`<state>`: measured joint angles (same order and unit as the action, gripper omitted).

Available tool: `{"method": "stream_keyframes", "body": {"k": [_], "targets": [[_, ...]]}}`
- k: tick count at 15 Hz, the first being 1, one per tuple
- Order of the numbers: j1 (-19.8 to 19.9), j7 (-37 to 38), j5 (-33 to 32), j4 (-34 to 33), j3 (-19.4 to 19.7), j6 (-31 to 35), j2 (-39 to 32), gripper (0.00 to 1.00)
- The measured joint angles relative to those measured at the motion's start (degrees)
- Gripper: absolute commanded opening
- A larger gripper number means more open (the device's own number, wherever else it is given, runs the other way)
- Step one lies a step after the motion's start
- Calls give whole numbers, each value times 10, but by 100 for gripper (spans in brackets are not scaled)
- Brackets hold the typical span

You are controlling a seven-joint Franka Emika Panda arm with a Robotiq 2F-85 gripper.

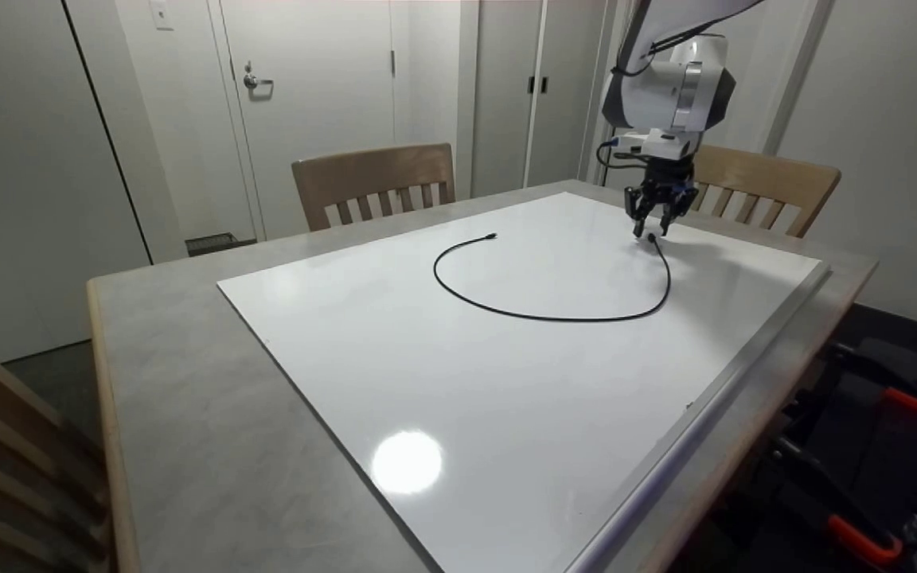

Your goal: Straighten the charger

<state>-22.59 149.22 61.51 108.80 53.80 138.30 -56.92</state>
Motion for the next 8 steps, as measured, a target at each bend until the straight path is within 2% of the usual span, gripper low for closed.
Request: {"method": "stream_keyframes", "body": {"k": [8], "targets": [[-3, 0, 65, 5, 31, -14, -28, 27]]}}
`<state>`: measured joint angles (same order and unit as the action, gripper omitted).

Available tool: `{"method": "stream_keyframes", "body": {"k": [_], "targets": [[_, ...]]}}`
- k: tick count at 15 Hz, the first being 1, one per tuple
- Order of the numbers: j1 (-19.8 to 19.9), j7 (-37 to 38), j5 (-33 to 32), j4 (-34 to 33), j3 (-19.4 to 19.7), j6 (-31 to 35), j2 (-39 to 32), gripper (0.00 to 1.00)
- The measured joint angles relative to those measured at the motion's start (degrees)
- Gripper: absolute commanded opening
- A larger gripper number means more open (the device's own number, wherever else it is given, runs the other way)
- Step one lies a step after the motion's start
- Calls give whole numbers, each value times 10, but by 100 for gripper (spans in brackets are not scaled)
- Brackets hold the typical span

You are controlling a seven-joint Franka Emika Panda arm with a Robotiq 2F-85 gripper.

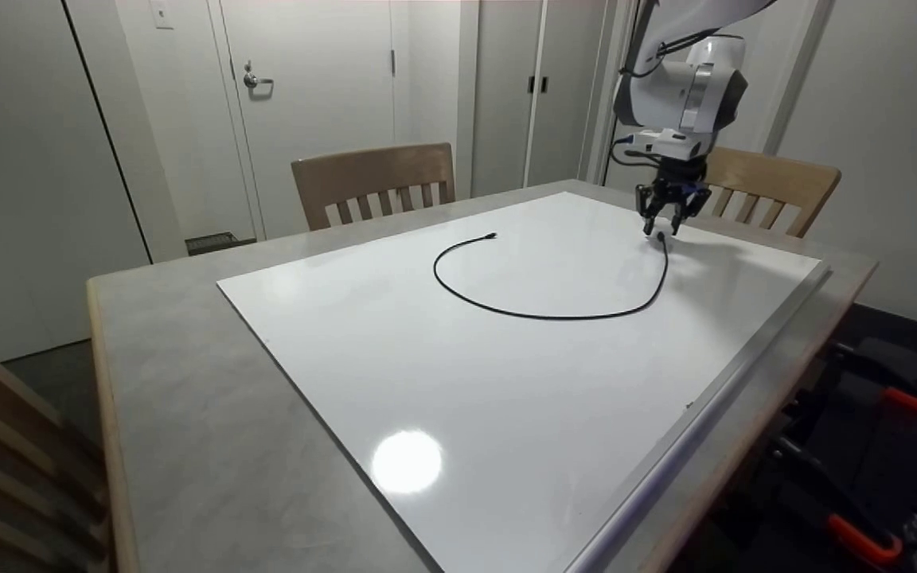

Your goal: Straighten the charger

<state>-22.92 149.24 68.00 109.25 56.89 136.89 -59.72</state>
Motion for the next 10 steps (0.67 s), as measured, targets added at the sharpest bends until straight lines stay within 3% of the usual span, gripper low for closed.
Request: {"method": "stream_keyframes", "body": {"k": [7, 10], "targets": [[-58, 0, 108, 55, 108, -140, -83, 27], [-81, 0, 160, 86, 140, -161, -130, 27]]}}
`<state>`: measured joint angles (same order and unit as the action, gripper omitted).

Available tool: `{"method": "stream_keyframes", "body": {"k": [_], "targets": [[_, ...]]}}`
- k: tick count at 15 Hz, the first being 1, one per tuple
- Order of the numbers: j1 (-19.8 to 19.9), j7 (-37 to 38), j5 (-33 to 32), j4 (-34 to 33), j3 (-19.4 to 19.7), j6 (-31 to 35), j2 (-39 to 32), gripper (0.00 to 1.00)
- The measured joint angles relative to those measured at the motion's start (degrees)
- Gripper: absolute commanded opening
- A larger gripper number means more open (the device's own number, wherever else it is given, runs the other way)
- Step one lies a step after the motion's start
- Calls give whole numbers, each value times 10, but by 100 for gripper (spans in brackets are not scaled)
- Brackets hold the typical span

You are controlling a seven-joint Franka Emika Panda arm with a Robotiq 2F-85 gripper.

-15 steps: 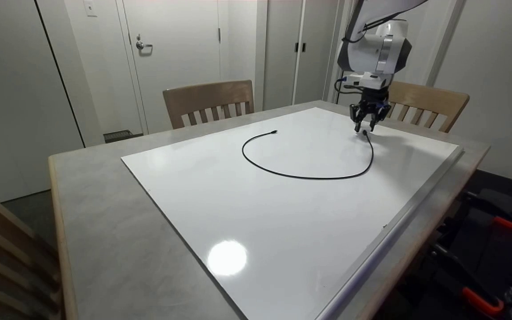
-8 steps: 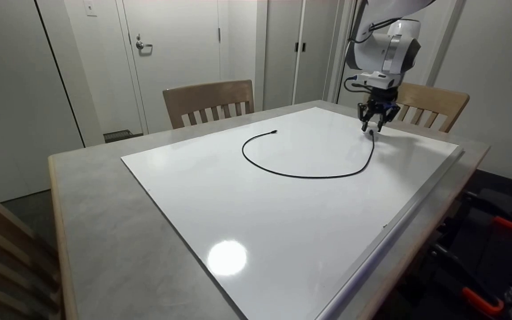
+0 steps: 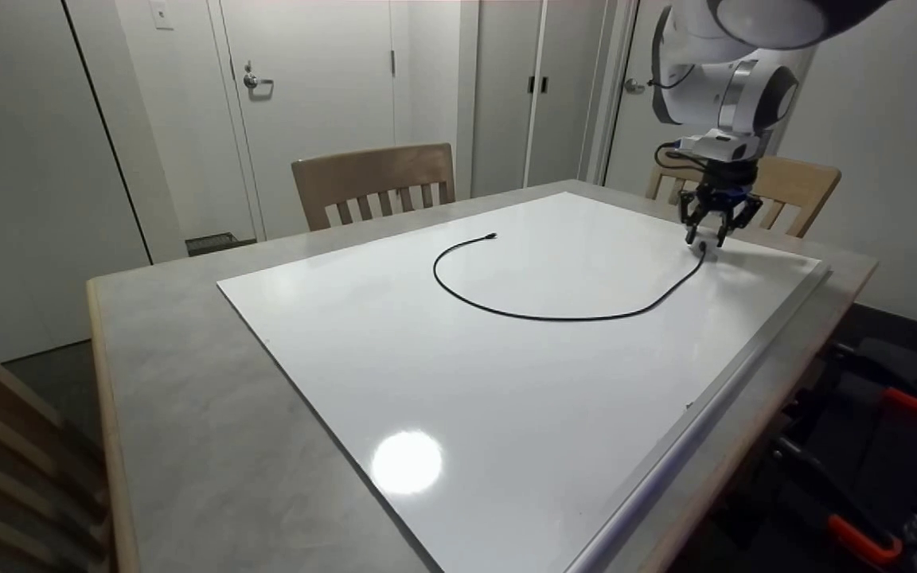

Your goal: Straighten the charger

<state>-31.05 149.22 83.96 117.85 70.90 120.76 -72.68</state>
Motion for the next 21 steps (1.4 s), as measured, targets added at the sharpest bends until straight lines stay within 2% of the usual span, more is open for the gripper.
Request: {"method": "stream_keyframes", "body": {"k": [1, 2, 4, 6, 7, 10, 15, 18, 21], "targets": [[-5, 0, 14, 6, 4, 0, -10, 27], [-10, 0, 23, 9, 7, 0, -16, 77], [-16, 0, 26, 11, 9, 2, -22, 82], [-20, 0, 26, 7, 9, 1, -29, 96], [-23, 0, 25, 5, 9, 1, -31, 100], [-37, -1, 19, 1, 18, 1, -40, 100], [-53, -1, -13, -6, 56, -17, -60, 100], [-54, -2, -41, -40, 73, -51, -60, 100], [-53, 0, -64, -95, 71, -64, -49, 100]]}}
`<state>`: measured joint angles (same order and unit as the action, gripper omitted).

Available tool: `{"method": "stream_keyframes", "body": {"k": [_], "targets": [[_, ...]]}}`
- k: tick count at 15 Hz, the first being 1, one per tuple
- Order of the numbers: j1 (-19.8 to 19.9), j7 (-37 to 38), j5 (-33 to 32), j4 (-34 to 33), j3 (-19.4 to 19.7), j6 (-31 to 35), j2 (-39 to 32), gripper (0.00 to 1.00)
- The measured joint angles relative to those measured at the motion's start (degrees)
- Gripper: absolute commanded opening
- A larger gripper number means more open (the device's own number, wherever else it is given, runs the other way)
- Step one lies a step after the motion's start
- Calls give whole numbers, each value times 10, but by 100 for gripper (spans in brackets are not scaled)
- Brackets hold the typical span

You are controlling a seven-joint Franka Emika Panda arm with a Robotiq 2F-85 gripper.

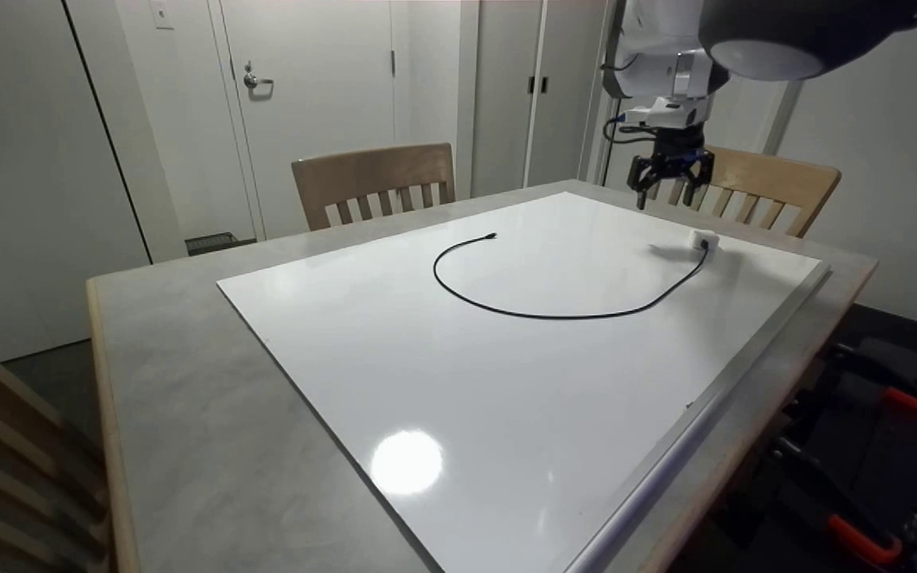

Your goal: Straighten the charger

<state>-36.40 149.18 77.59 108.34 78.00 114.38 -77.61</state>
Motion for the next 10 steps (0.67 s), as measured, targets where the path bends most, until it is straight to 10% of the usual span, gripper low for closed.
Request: {"method": "stream_keyframes", "body": {"k": [10], "targets": [[77, -20, -220, -153, -199, 117, 169, 100]]}}
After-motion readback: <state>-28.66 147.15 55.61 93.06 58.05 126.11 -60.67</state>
